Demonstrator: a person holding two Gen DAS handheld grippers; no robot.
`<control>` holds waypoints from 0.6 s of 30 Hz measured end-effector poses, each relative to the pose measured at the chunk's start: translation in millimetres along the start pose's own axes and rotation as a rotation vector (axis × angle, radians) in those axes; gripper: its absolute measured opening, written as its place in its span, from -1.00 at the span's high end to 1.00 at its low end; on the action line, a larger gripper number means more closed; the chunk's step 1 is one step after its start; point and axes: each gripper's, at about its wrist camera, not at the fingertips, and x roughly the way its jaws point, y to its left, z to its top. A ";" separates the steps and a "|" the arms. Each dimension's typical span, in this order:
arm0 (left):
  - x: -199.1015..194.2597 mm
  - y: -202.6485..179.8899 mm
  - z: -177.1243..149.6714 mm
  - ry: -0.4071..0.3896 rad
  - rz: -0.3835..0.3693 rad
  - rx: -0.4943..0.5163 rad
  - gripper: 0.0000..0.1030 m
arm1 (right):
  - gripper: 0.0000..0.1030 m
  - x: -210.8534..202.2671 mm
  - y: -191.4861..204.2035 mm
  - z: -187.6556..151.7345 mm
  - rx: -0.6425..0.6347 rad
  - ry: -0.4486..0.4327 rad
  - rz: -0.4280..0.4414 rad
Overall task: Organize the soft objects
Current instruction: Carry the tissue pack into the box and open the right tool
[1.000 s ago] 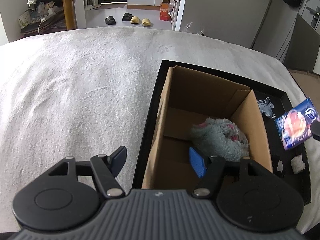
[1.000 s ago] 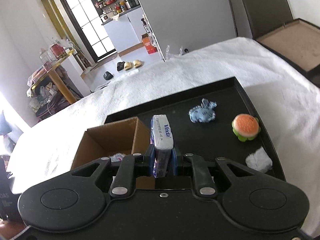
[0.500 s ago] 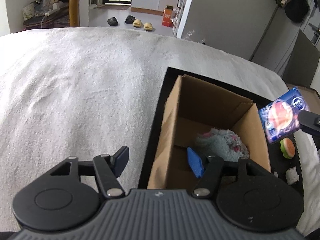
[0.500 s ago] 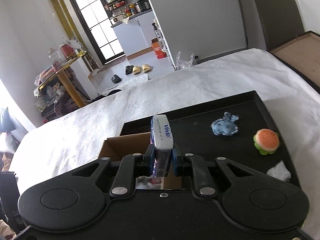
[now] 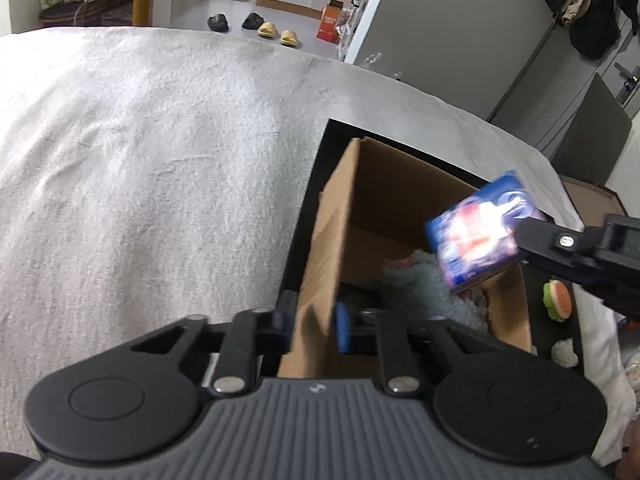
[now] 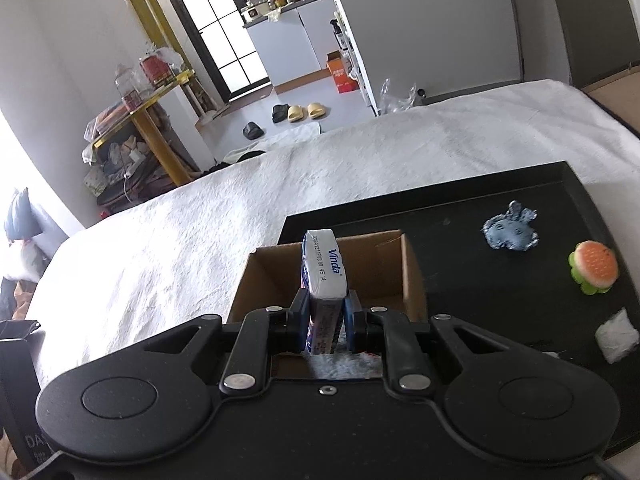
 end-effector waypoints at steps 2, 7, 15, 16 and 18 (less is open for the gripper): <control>0.5 0.3 -1.0 0.004 -0.017 -0.001 0.76 | 0.63 4.2 5.0 -0.3 -0.003 0.012 0.002; 0.0 -2.2 -2.3 -0.002 -0.016 0.013 0.75 | 0.32 9.5 11.2 -3.9 -0.018 0.035 -0.015; -5.9 -9.6 -1.5 -0.029 0.015 0.027 0.75 | 0.03 -5.2 -4.7 -11.6 0.006 0.024 -0.036; -5.8 -10.3 -1.5 -0.030 0.020 0.032 0.75 | 0.00 -7.6 -7.5 -12.5 0.006 0.022 -0.040; -6.1 -11.8 -1.2 -0.031 0.030 0.036 0.74 | -0.07 -13.2 -13.7 -14.5 0.009 0.017 -0.052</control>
